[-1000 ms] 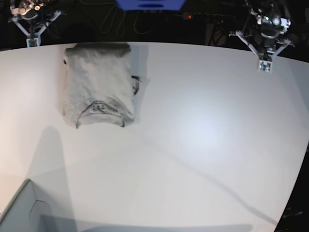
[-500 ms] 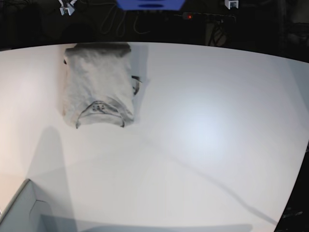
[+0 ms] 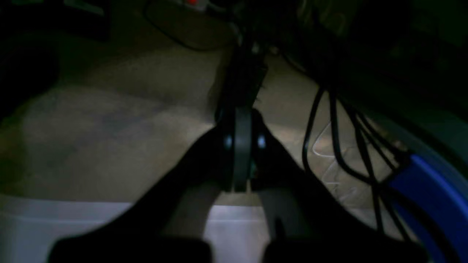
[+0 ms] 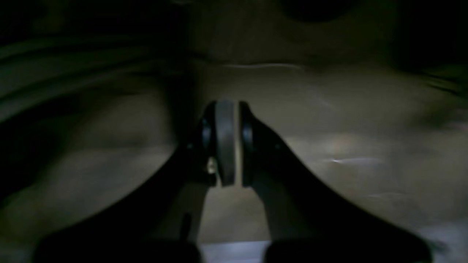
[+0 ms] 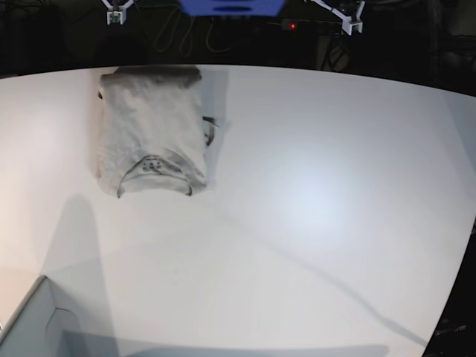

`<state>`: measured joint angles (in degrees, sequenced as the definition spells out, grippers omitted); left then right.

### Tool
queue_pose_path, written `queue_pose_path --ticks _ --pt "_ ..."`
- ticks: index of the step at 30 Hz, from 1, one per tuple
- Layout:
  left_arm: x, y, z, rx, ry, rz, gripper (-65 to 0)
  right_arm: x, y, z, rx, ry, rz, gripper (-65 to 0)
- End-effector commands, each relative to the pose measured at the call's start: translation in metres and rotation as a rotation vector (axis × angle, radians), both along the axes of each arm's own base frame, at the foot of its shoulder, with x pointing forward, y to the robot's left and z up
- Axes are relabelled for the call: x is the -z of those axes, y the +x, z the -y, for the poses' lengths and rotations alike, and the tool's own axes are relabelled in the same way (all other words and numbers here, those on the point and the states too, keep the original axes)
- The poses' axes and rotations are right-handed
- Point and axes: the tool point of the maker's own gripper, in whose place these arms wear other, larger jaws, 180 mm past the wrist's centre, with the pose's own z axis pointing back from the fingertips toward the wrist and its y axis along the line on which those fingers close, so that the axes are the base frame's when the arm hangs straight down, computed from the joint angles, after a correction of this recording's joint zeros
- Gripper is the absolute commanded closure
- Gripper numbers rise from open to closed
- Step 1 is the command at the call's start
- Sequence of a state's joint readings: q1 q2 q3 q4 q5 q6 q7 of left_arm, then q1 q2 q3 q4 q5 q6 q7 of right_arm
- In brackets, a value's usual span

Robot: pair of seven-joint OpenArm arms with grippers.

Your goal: Layout the t-shirt on the table in an organized manner, then fold the t-shirt properly

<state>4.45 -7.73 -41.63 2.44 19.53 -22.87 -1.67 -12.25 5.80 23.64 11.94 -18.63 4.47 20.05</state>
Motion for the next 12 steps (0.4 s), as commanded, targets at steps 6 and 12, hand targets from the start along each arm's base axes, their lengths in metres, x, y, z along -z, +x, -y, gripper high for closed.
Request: queue_pose_path --ticks 6,12 --pt "0.007 0.009 0.015 0.038 0.088 -0.021 0.0 -0.008 0.014 0.027 -0.121 -0.268 -0.003 -1.8" --pt "0.009 0.012 0.032 0.061 0.089 -0.023 0.0 -0.013 0.022 0.030 -0.192 -0.357 -0.001 -1.8"
